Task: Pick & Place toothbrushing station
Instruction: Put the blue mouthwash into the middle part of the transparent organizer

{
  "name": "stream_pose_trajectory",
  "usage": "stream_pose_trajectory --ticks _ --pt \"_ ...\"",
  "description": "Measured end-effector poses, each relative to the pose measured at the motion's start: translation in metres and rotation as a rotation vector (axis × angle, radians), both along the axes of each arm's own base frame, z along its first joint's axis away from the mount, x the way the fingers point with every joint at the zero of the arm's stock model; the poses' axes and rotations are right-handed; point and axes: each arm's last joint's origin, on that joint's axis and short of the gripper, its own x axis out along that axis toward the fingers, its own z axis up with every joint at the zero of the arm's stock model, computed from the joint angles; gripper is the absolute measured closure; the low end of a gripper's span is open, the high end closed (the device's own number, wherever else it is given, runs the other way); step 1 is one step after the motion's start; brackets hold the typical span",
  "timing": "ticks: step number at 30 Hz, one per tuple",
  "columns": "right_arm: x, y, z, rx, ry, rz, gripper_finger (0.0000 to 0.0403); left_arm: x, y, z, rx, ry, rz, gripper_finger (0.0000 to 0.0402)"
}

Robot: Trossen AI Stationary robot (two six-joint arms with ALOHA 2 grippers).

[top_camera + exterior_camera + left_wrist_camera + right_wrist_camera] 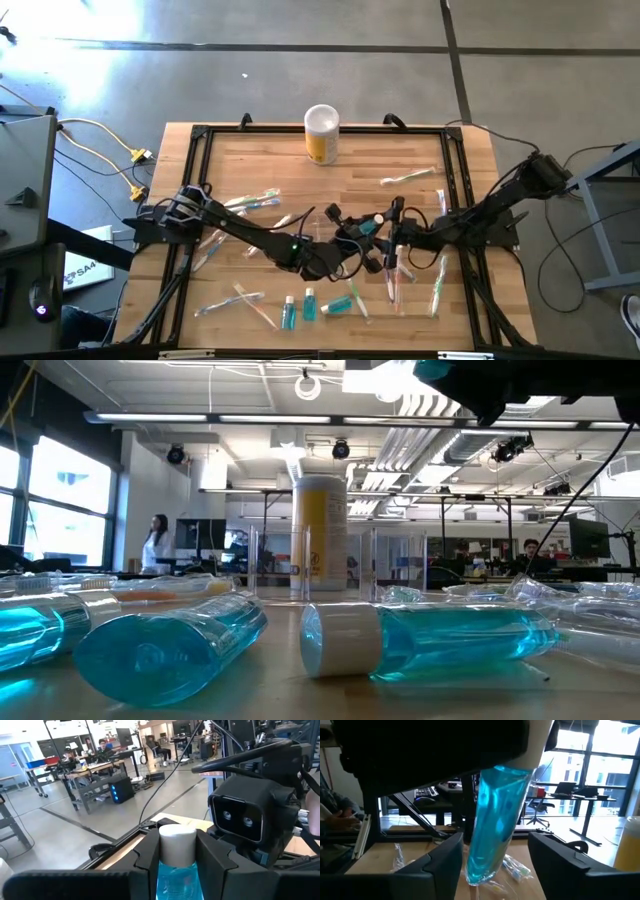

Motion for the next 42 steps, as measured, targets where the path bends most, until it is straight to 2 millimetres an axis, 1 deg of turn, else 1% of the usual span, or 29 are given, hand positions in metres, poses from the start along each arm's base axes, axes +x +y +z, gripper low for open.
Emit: stream_pose_trajectory --ticks 4,10,11,13,20,24,28,32,36,39,42 --pt "0.000 0.000 0.001 0.001 -0.006 0.008 0.0246 0.000 0.000 -0.001 0.003 0.011 -0.001 0.0315" --pt "0.000 0.000 0.000 -0.021 0.002 0.010 0.0342 0.000 0.000 -0.004 0.001 0.028 -0.013 0.0315" --pt "0.000 0.001 0.000 -0.024 0.006 0.011 0.0349 0.000 0.000 -0.004 0.002 0.031 -0.015 0.0315" --pt "0.000 0.001 -0.001 -0.029 0.012 0.015 0.0349 0.000 -0.001 -0.004 0.003 0.035 -0.016 0.0307" --pt "0.000 0.002 -0.005 -0.048 0.048 0.019 0.0345 0.001 -0.002 -0.004 -0.003 0.033 -0.052 0.0199" --pt "-0.002 0.005 -0.008 -0.063 0.085 -0.018 0.0337 -0.005 -0.011 -0.001 0.063 0.092 -0.124 0.0166" --pt "-0.005 0.011 -0.010 -0.094 0.105 0.003 0.0347 -0.025 -0.027 0.014 0.105 0.155 -0.177 0.0158" --pt "-0.007 0.016 -0.009 -0.112 0.105 0.046 0.0345 -0.041 -0.038 0.019 0.097 0.210 -0.229 0.0157" --pt "-0.007 0.020 -0.009 -0.135 0.096 0.147 0.0342 -0.047 -0.038 0.023 -0.006 0.198 -0.328 0.0156" --pt "-0.007 0.022 -0.009 -0.142 0.091 0.210 0.0344 -0.046 -0.037 0.023 -0.016 0.200 -0.348 0.0156" --pt "-0.007 0.023 -0.010 -0.145 0.092 0.238 0.0343 -0.046 -0.036 0.023 -0.020 0.198 -0.358 0.0156"
